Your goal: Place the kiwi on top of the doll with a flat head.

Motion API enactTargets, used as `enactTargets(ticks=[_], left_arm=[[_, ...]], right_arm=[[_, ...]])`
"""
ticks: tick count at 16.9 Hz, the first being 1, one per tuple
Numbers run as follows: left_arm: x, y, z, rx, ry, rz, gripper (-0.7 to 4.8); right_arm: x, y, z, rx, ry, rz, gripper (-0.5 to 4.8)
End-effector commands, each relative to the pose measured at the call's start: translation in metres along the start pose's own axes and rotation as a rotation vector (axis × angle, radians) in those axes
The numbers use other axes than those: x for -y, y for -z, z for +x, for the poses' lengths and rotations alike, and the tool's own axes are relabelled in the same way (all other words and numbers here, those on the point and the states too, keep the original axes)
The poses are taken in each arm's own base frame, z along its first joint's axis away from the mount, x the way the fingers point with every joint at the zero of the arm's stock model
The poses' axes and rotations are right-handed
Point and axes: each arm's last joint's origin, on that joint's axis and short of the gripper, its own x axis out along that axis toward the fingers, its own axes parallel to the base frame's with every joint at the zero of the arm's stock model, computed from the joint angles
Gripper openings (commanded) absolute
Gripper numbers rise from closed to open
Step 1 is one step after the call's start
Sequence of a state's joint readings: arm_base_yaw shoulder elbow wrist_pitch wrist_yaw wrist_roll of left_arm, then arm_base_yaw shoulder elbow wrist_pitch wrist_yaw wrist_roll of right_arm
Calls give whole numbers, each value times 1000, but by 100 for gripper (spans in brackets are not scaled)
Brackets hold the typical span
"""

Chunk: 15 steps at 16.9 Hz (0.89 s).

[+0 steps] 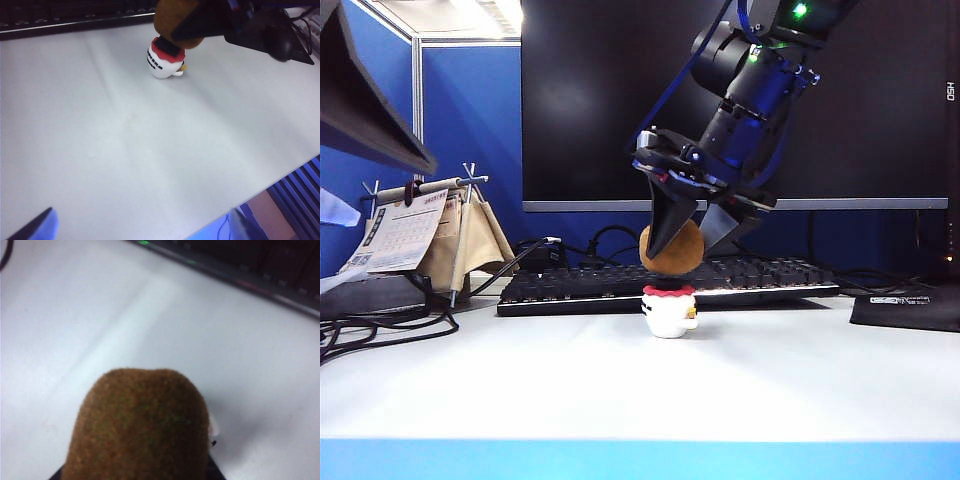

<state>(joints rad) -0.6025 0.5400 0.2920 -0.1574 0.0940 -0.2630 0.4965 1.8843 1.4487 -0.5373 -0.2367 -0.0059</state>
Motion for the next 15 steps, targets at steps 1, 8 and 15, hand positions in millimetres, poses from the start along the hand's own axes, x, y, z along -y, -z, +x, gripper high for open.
enactTargets(ticks=[1, 8, 15], left_arm=[[0, -1, -1, -7, -1, 0, 479], [0, 2, -1, -35, 14, -4, 479], [0, 2, -1, -34, 14, -3, 479]], right_arm=[[1, 2, 4, -23, -7, 6, -2], [0, 4, 4, -38, -11, 10, 280], [-3, -2, -9, 10, -9, -1, 338]])
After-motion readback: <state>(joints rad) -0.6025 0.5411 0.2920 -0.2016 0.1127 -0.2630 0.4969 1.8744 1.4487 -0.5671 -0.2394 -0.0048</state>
